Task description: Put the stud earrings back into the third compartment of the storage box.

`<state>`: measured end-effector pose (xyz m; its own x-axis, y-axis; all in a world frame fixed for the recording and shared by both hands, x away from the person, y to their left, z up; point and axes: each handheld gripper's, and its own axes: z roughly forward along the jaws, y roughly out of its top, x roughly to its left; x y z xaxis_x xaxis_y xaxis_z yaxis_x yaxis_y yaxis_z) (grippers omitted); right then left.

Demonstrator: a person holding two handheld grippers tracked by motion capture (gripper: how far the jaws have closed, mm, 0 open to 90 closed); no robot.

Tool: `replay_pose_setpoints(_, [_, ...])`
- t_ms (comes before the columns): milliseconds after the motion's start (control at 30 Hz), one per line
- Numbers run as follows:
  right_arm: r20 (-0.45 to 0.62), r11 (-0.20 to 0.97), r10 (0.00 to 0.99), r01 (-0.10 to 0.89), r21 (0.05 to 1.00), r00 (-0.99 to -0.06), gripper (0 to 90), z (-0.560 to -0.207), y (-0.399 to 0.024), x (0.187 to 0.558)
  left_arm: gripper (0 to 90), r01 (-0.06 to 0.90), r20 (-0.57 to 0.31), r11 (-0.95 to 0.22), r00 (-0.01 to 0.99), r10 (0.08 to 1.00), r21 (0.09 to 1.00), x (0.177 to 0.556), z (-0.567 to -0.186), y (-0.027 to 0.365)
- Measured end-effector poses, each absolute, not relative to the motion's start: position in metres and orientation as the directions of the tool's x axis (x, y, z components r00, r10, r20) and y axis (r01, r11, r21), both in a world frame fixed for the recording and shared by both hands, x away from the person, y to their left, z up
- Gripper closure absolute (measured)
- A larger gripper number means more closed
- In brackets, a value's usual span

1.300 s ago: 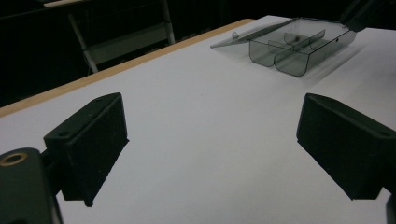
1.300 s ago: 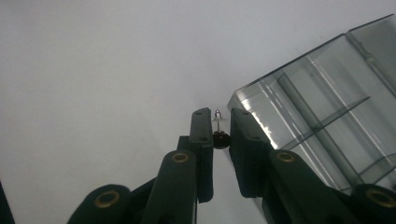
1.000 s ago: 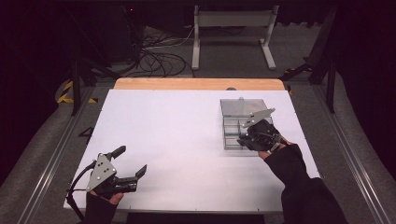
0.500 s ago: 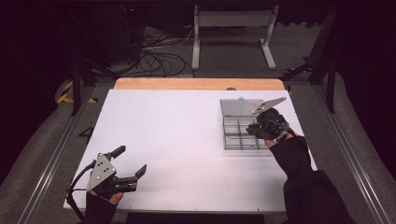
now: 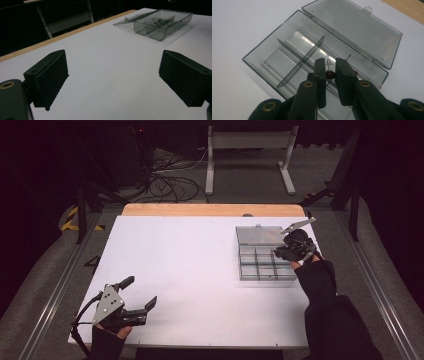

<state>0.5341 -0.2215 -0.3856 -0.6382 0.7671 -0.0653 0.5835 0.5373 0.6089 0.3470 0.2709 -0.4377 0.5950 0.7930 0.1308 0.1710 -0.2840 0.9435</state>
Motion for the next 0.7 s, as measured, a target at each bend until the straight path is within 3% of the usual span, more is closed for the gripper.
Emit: replay_pose_setpoints(700, [-0.058,0.499,0.828,0.686,0.530,-0.558,79.3,-0.418,-0.239,0.574,9.2,0.175,0.131,-0.286,0.593,0.794,0.942,0.347,-0.438,0.271])
